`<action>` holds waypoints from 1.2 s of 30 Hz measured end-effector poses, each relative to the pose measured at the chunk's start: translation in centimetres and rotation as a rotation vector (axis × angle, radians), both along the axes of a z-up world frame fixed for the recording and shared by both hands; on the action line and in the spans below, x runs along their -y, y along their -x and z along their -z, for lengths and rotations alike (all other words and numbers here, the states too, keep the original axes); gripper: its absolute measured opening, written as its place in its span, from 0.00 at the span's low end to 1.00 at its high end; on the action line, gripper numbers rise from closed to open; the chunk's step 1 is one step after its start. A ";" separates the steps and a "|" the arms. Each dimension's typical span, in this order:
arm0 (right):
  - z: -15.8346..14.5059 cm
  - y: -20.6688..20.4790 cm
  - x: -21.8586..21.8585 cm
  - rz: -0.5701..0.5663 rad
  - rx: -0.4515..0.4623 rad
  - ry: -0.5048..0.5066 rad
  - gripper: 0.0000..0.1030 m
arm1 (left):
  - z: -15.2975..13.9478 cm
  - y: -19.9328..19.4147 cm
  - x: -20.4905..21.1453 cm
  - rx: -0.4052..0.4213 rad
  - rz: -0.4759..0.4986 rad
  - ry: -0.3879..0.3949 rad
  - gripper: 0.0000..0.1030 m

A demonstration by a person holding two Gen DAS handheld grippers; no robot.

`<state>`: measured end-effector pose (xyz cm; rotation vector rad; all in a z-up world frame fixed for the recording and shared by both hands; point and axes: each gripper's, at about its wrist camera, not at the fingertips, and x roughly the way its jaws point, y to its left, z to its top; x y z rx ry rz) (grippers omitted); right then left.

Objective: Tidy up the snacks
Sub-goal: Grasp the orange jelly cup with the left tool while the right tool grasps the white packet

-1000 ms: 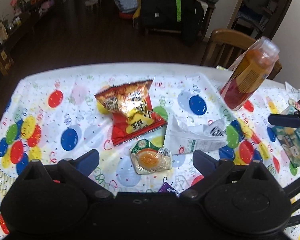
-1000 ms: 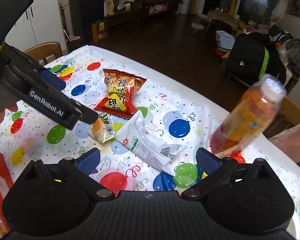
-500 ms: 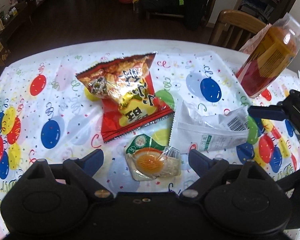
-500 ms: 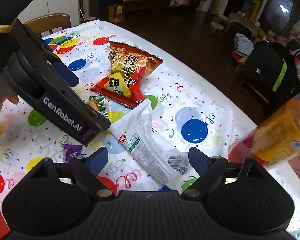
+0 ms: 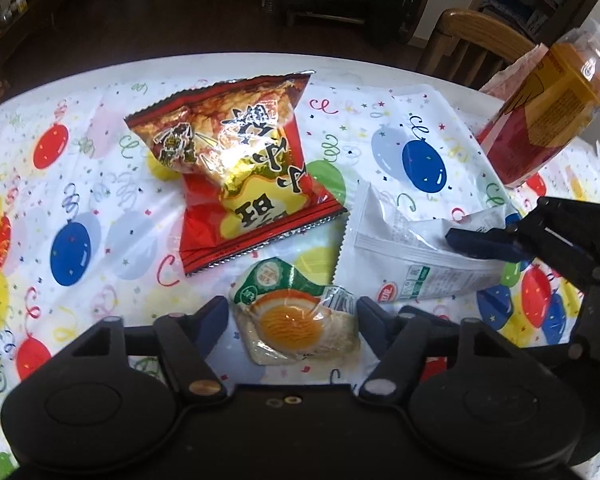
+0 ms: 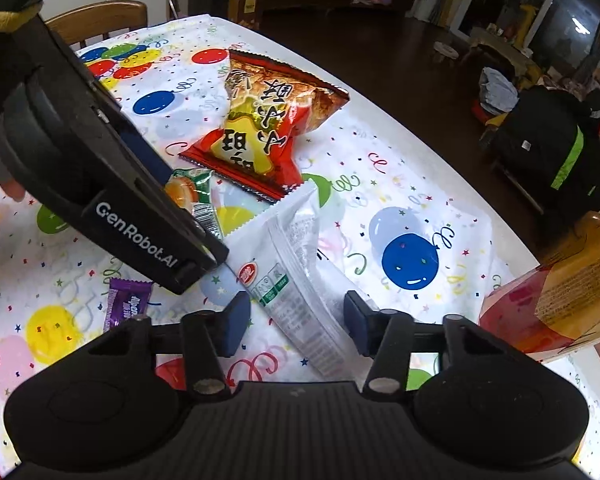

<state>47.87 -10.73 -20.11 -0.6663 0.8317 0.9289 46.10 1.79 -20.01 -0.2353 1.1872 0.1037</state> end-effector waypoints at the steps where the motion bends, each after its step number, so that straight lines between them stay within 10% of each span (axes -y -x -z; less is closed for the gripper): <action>1: 0.0 -0.1 0.0 0.009 0.000 0.000 0.41 | 0.0 0.0 0.1 0.001 -0.001 -0.002 0.62; 19: -1.7 1.1 1.2 0.124 -0.054 -0.020 0.14 | -2.0 2.2 -0.3 0.023 -0.019 -0.008 0.57; 36: -5.0 5.6 6.1 0.274 -0.132 -0.076 0.11 | -5.8 6.3 0.6 0.058 0.020 0.010 0.57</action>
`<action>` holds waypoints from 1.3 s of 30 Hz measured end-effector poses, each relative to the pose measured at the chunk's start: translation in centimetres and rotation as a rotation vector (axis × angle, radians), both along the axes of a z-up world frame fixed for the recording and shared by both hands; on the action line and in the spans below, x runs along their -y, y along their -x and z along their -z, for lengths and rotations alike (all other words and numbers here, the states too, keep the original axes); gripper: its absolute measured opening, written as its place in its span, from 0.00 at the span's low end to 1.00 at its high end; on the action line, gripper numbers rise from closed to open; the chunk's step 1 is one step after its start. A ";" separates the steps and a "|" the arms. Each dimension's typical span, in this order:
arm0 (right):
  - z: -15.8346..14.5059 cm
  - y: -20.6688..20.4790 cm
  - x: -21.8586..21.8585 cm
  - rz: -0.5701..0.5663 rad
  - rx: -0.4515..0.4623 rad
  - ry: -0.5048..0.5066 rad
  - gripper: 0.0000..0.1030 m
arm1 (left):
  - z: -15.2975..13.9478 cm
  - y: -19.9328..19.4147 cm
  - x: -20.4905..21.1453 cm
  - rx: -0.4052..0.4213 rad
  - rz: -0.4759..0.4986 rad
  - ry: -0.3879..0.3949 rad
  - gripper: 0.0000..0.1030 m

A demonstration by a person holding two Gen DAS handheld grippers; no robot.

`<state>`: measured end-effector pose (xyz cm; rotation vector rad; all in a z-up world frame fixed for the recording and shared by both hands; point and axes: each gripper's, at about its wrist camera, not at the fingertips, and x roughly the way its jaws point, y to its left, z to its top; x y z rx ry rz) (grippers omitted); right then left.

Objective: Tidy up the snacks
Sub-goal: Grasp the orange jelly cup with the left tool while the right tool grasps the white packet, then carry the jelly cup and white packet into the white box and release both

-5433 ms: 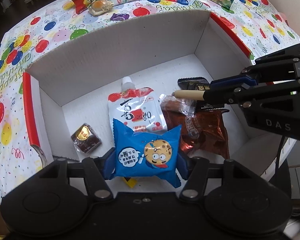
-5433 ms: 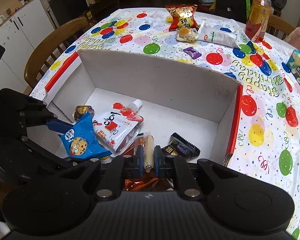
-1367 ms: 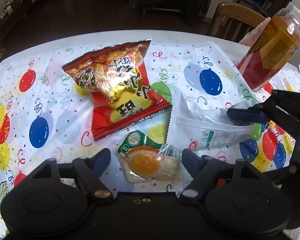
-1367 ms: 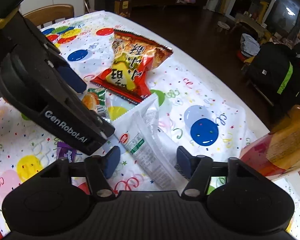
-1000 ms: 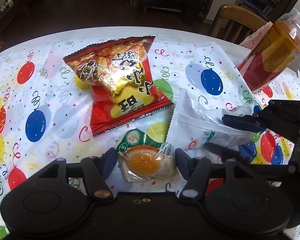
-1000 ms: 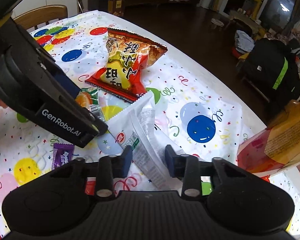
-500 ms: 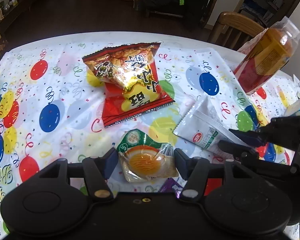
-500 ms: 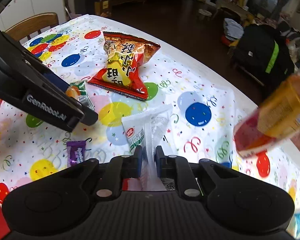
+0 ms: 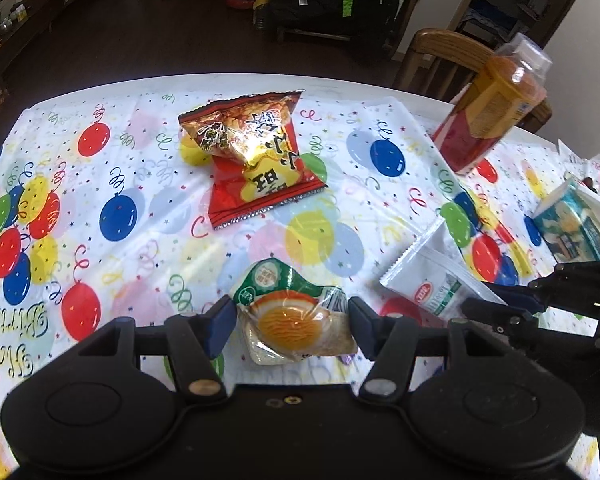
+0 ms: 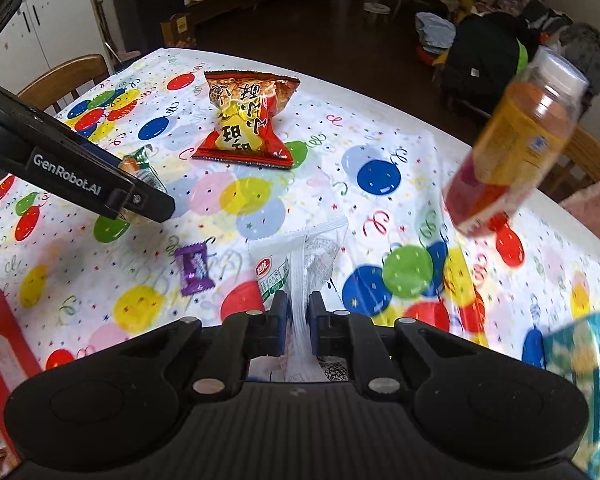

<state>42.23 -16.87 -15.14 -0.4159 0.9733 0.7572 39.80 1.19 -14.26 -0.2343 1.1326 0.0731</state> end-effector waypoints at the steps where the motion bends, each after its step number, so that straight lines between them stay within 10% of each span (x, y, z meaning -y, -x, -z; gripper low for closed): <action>1: -0.2 0.3 0.3 0.009 -0.002 -0.002 0.11 | -0.2 0.3 0.1 0.003 0.004 0.002 0.57; 39: -11.8 19.4 5.9 0.247 -0.031 -0.203 0.11 | -8.6 18.0 0.8 0.084 0.209 0.002 0.57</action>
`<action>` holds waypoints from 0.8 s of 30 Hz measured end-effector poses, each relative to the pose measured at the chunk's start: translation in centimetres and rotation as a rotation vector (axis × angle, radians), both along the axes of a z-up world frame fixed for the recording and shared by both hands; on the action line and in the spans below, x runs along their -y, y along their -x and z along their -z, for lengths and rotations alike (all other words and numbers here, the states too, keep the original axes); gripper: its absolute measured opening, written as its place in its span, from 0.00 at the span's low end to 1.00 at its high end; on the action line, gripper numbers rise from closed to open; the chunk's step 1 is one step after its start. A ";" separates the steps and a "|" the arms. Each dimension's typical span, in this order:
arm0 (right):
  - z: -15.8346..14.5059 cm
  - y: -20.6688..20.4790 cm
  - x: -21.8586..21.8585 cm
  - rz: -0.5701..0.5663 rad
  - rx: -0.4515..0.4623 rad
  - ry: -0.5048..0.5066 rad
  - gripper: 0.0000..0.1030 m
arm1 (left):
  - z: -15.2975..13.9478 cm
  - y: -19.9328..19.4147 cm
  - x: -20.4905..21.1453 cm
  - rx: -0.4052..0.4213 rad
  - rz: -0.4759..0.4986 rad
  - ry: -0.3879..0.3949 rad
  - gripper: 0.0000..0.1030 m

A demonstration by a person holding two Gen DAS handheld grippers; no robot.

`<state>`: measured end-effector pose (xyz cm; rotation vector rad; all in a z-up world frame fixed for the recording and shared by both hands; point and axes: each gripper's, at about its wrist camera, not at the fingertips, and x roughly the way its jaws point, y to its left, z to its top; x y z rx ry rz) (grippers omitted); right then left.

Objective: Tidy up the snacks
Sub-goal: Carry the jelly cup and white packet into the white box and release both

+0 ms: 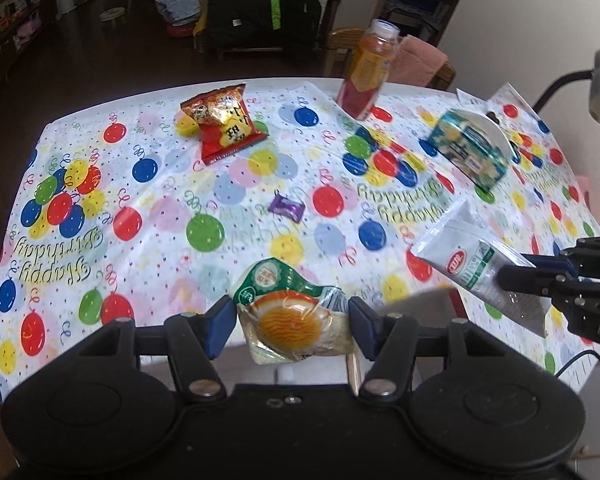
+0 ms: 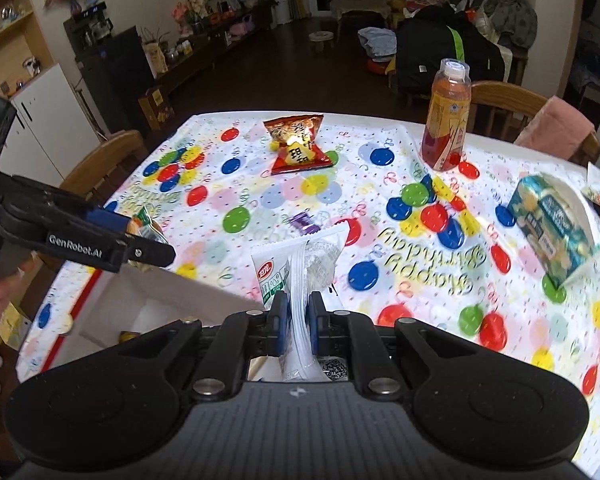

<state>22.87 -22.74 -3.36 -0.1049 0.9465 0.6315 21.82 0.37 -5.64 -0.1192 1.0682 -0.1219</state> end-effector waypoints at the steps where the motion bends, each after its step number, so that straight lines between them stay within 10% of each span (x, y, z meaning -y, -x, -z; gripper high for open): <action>1: -0.1 0.5 0.0 0.003 -0.003 -0.008 0.11 | -0.1 0.5 0.0 0.000 0.007 -0.001 0.57; 24: 2.3 7.0 -1.5 0.030 -0.079 -0.069 0.10 | 2.9 7.7 1.0 -0.060 0.105 -0.035 0.57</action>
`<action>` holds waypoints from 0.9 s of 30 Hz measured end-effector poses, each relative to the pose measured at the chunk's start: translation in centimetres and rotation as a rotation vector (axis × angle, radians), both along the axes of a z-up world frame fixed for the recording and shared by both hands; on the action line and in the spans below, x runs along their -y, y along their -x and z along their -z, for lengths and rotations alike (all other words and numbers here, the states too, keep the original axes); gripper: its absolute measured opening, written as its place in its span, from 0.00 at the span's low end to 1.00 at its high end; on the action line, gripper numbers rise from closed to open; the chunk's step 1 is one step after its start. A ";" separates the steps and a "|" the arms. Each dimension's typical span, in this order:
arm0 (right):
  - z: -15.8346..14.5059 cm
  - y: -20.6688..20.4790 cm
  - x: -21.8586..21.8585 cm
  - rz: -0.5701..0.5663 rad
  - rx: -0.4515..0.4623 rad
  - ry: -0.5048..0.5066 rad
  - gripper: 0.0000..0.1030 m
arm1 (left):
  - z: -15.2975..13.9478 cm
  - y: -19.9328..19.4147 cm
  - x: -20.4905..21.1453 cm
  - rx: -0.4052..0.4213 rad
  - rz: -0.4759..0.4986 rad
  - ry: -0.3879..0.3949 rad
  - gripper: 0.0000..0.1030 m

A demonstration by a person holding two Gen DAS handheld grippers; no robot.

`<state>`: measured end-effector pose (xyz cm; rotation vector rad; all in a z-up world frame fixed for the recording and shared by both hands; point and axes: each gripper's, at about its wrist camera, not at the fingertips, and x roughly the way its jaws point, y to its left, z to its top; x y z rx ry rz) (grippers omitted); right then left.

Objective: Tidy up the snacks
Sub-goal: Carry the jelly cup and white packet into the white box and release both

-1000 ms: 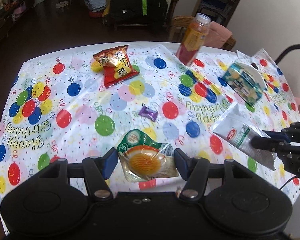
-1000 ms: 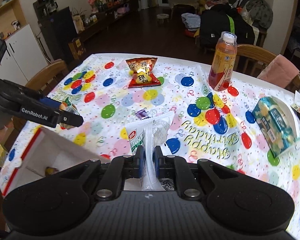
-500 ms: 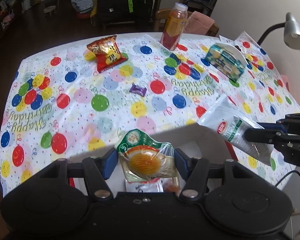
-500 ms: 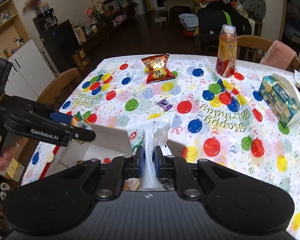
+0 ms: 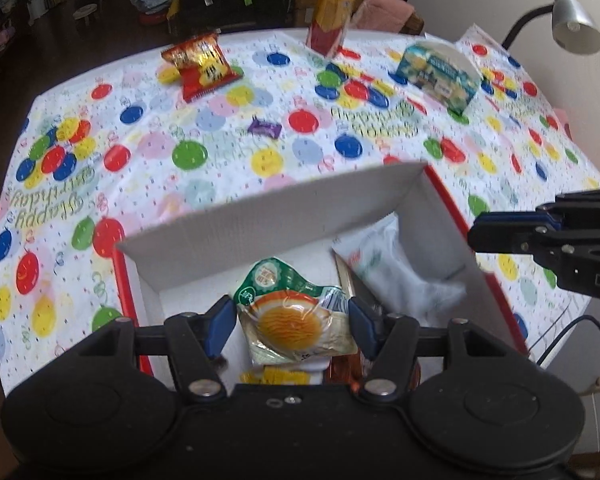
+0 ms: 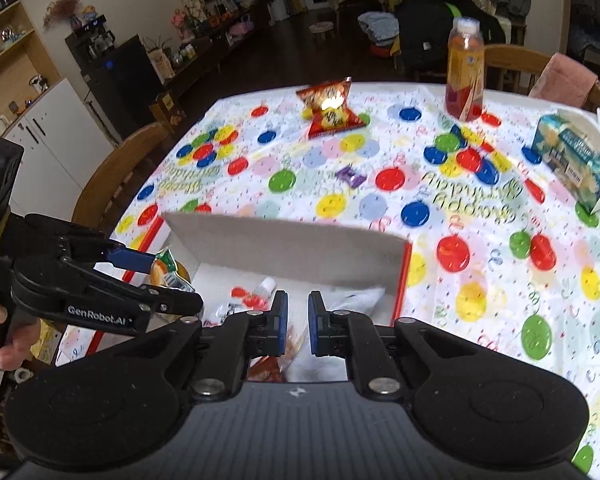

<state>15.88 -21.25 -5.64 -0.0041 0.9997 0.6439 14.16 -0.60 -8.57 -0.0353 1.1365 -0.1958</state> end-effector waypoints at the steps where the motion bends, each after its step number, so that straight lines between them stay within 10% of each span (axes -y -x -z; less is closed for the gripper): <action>1: 0.3 0.2 -0.1 -0.003 -0.005 0.004 0.10 | 0.4 0.2 0.1 -0.007 0.006 -0.003 0.57; 27: 4.8 2.2 -1.9 -0.019 -0.103 0.053 0.10 | 6.7 2.3 2.2 -0.104 0.072 -0.079 0.65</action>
